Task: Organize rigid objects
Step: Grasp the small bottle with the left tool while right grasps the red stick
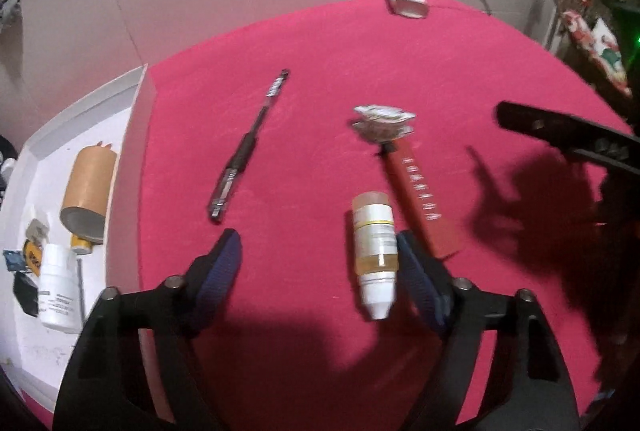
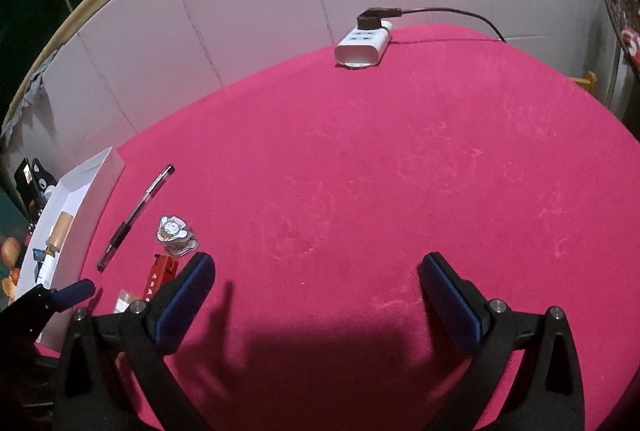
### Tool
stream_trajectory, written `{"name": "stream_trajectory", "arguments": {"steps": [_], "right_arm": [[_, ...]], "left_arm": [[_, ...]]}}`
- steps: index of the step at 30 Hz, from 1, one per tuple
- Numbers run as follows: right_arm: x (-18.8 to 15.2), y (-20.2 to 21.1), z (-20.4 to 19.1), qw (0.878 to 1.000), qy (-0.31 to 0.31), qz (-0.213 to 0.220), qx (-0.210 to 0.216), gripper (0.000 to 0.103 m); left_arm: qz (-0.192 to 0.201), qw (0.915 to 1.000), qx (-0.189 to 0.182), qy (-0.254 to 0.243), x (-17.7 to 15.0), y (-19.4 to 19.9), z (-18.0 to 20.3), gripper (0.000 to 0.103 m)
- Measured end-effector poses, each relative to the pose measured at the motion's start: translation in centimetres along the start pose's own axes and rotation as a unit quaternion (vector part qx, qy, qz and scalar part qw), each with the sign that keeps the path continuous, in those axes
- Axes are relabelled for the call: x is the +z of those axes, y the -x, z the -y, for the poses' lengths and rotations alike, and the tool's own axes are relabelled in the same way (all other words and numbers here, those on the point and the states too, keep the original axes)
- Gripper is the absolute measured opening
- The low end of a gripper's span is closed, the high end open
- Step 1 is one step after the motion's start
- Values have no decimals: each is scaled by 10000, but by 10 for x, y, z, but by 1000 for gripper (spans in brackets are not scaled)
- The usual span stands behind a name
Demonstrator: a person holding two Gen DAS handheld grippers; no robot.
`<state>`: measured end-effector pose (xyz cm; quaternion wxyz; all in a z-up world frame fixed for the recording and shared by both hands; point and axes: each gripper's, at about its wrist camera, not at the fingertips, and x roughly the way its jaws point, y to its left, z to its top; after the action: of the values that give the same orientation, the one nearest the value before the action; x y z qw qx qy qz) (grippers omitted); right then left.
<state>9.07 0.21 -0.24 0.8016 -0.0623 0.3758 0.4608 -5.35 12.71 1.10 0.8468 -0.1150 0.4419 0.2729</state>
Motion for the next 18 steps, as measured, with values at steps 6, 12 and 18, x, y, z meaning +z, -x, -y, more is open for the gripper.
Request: {"name": "stream_trajectory", "arguments": {"steps": [6,12,18], "right_arm": [[-1,-2,-23,9987,402,-106,294,103],[-10,-2,-68,9918,1235,-219,247,103],[-11,-11,-97,9848,1656,-365,368,88]], "left_arm": [[76,9995,-295,-46,4,-3,1,51],[118,9991,-401,-9,0,1,-5,20],[107,9990,-324,296,-9,5,-18,20]]}}
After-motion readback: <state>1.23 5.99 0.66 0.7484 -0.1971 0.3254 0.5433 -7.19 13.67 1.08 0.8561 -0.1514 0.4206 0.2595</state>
